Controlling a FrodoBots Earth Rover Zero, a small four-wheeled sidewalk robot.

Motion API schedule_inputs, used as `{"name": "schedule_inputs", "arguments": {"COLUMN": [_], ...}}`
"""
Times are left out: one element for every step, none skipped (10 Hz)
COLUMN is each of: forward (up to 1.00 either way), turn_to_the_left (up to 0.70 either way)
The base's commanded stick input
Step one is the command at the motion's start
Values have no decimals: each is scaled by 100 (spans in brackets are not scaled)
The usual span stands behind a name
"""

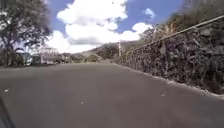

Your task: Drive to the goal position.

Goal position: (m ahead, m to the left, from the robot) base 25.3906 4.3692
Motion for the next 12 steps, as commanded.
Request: {"name": "schedule_inputs", "arguments": {"forward": [70,70,70,70,70,70,70,70,70,70,70,70], "turn_to_the_left": [0,0,0,0,0,0,0,0,0,0,0,0]}}
